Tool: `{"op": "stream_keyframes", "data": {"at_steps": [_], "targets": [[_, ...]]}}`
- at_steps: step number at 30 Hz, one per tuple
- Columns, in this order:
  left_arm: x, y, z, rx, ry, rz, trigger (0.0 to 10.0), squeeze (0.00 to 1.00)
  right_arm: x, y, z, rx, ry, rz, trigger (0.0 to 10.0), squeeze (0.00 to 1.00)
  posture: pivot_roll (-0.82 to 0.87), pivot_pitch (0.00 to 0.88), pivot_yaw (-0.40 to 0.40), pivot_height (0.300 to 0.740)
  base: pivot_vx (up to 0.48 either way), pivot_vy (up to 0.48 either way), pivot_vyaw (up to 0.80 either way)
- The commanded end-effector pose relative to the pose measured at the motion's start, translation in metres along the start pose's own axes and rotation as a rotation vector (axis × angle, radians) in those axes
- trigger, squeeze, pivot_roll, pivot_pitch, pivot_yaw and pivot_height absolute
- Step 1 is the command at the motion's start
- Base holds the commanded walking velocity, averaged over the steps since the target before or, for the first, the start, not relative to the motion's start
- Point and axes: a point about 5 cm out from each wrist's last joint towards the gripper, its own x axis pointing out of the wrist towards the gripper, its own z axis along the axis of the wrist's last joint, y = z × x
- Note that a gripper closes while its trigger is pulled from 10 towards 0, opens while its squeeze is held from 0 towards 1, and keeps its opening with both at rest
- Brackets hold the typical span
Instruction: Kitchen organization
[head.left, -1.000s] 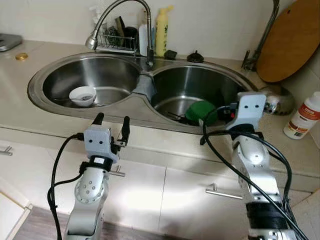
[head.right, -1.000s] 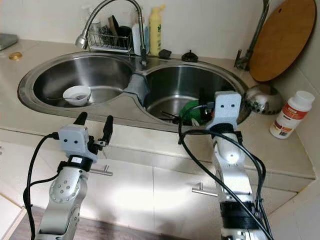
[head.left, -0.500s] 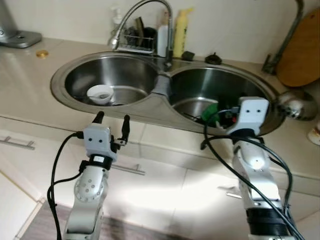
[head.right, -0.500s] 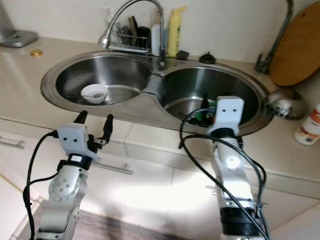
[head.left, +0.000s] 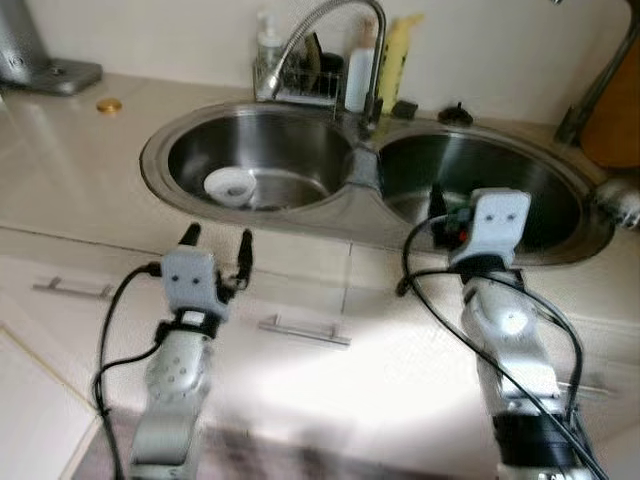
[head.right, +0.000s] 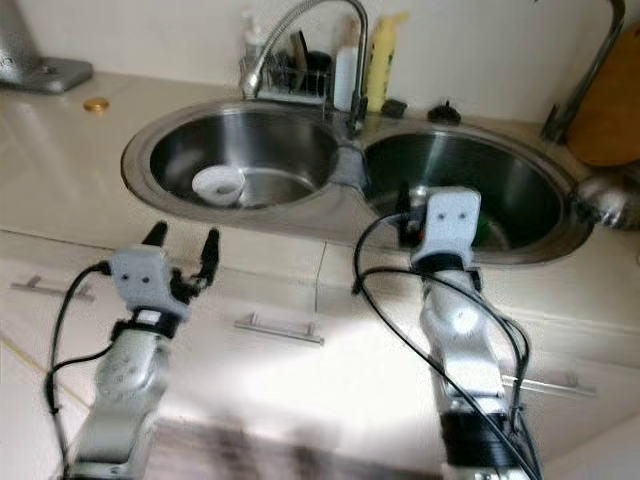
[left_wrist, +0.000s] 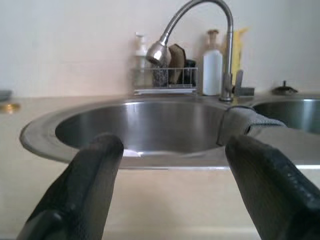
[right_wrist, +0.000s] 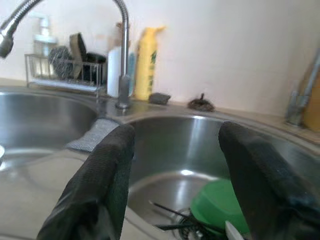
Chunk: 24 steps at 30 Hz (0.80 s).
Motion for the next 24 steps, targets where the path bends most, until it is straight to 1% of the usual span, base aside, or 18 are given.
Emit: {"op": "stream_keyframes", "data": {"at_steps": [1,4,11,12,19,24], "targets": [[0.0010,0.0029,0.0029,0.010,-0.007,0.004,10.0,0.00,0.0023,0.0009,0.0074,0.014,-0.025,-0.005,10.0,0.00,0.09,0.000,-0.043,0.740,0.000,0.480,0.00],[0.0012,0.0028,0.0026,0.010,-0.007,0.004,10.0,0.00,0.0025,0.0004,0.0077,0.015,-0.025,-0.009,10.0,0.00,0.09,0.000,-0.044,0.740,0.000,0.480,-0.35],[0.0016,0.0034,0.0026,0.010,-0.008,0.003,10.0,0.00,0.0006,-0.0025,0.0074,0.012,-0.020,-0.031,10.0,0.00,0.09,0.000,-0.041,0.740,0.000,0.414,-0.80],[0.0016,0.0037,0.0026,0.010,-0.008,0.003,10.0,0.00,0.0001,-0.0028,0.0070,0.013,-0.018,-0.034,10.0,0.00,0.09,0.000,-0.039,0.740,0.000,0.000,-0.80],[0.0014,0.0038,0.0032,0.018,-0.014,-0.002,10.0,0.00,-0.0017,-0.0028,0.0063,0.012,-0.015,-0.035,10.0,0.00,0.09,0.000,-0.039,0.740,0.000,0.000,0.00],[0.0013,0.0034,0.0035,0.022,-0.018,-0.001,10.0,0.00,-0.0032,-0.0034,0.0068,0.005,-0.019,-0.035,10.0,0.00,0.09,0.000,-0.040,0.740,0.000,0.000,-0.80]]}}
